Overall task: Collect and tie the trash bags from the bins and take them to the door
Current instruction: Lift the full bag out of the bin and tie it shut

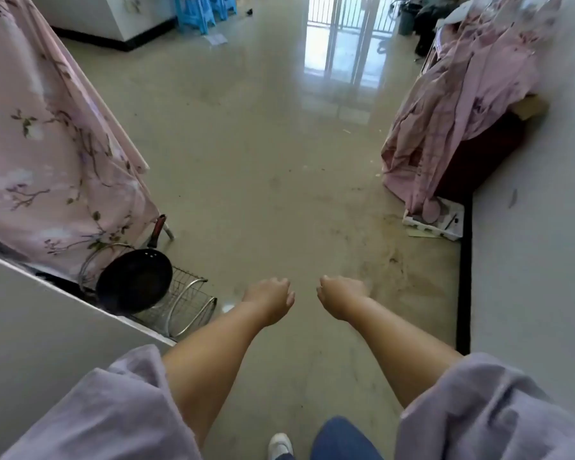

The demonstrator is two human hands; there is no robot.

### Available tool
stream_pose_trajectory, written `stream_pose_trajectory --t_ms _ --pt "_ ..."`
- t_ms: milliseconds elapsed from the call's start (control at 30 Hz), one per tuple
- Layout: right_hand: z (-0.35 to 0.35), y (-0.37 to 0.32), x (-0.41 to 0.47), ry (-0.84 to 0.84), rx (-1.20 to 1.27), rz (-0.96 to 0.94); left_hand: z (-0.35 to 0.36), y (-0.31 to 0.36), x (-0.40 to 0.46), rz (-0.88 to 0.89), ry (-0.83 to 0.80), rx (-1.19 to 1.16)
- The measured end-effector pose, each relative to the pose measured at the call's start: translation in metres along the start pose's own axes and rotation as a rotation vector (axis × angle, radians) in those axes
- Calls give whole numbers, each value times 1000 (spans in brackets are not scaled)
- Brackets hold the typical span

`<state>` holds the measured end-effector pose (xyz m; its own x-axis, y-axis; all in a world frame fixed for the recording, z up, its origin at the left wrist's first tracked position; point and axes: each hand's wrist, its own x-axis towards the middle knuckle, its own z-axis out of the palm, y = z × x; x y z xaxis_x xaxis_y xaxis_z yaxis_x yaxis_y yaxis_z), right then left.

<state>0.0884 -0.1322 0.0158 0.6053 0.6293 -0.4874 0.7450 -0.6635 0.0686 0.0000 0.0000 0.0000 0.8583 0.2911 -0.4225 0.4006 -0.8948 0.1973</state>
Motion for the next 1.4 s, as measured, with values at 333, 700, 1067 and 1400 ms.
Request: stream_pose_trajectory --t_ms 333,700,1067,1400 --pt "-26 49 85 -160 -5 -28 -23 5 91 -27 -30 -9" --pt "-114 160 243 -182 -200 -208 -97 15 248 -235 -32 -179" --pt "-204 133 442 -185 -285 -373 -175 -78 377 -415 -38 -236" --pt "-345 46 630 -131 -341 -476 -295 -241 497 -520 -3 -293"
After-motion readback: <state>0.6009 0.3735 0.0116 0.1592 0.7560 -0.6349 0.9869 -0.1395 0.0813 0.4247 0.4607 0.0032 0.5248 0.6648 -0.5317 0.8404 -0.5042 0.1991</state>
